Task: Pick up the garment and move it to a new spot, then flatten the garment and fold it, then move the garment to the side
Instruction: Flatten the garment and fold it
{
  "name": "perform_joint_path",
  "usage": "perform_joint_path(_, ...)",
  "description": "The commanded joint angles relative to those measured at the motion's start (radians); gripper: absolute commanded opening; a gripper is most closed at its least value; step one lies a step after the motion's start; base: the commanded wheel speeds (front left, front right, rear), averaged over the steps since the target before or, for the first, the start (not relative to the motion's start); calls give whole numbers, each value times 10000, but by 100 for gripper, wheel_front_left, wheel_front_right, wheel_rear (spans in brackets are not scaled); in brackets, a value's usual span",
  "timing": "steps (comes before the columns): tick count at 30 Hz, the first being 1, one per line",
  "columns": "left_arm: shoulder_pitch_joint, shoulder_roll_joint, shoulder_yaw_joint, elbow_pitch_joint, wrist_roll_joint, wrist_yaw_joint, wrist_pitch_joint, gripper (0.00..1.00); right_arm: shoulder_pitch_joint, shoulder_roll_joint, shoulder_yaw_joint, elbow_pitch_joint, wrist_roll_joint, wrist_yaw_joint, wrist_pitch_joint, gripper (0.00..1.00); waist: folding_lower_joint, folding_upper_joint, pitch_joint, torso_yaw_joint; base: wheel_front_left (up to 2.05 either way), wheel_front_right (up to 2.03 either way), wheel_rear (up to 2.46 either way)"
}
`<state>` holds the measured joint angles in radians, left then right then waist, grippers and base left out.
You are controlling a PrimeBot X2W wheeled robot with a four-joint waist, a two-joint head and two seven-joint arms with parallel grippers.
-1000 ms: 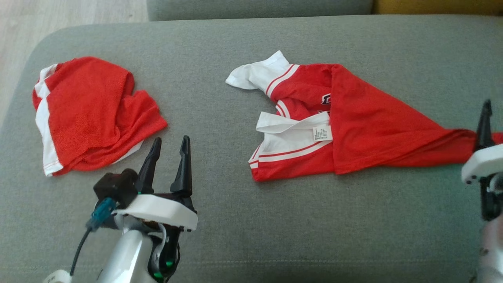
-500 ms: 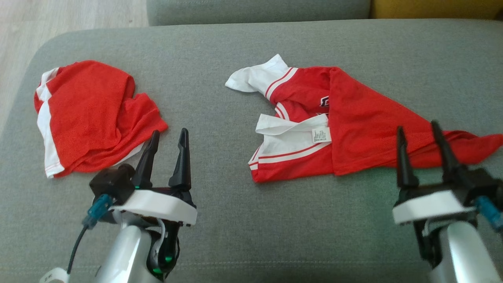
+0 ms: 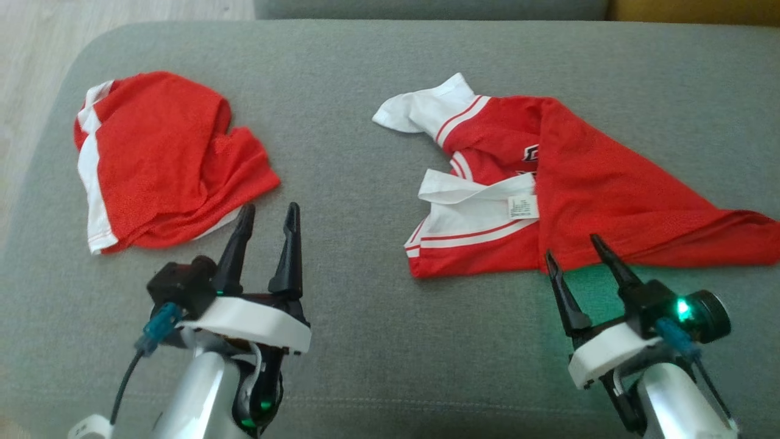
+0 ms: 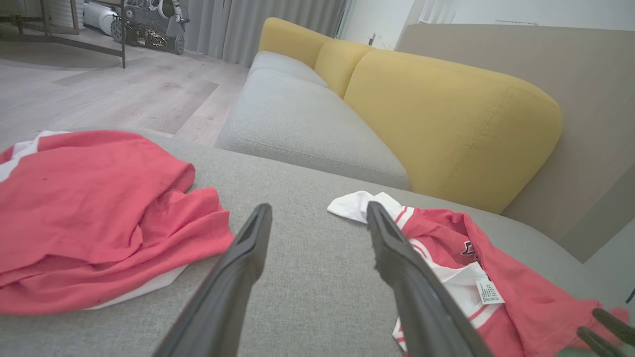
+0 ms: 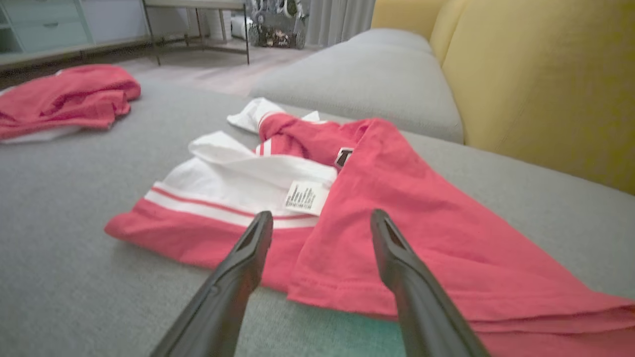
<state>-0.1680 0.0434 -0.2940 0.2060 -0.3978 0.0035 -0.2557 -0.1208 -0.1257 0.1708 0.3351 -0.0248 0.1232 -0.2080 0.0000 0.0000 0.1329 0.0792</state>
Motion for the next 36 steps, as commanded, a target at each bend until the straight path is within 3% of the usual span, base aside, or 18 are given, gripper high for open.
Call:
perform_joint_path(1, -392, 68, 215, -245, -30, -11, -61, 100, -535, -190, 298, 60, -184, 75, 93, 100, 0, 0, 129, 159, 0, 0, 0)
perform_joint_path(16, -579, 68, 170, -145, -18, -18, -61, 100, -1441, -62, 99, 2428, -861, 75, 353, 100, 0, 0, 622, 614, 0, 0, 0)
perform_joint_path(17, -577, 68, 180, -139, -13, -20, -61, 100, -1462, -28, 64, 2504, -838, 75, 343, 47, 0, 0, 624, 608, 0, 0, 0)
perform_joint_path(18, -577, 68, 190, -133, -8, -20, -61, 100, -1484, 2, 3, 2560, -793, 75, 316, 19, 0, 0, 626, 598, 0, 0, 0)
perform_joint_path(19, -579, 68, 196, -125, -6, -18, -61, 100, -1506, 20, -42, 2592, -765, 75, 281, 0, 0, 0, 621, 588, 0, 0, 0)
perform_joint_path(28, -520, 68, 189, -13, 1, 5, -61, 100, -1457, 13, -402, 1995, -553, 75, 279, 0, 0, 0, 406, 442, 0, 0, 0)
perform_joint_path(36, -521, 68, 129, -65, -39, 13, -61, 100, -1948, -811, -1006, 123, -61, 75, 1108, 0, 0, 0, 422, 312, 0, 0, 0)
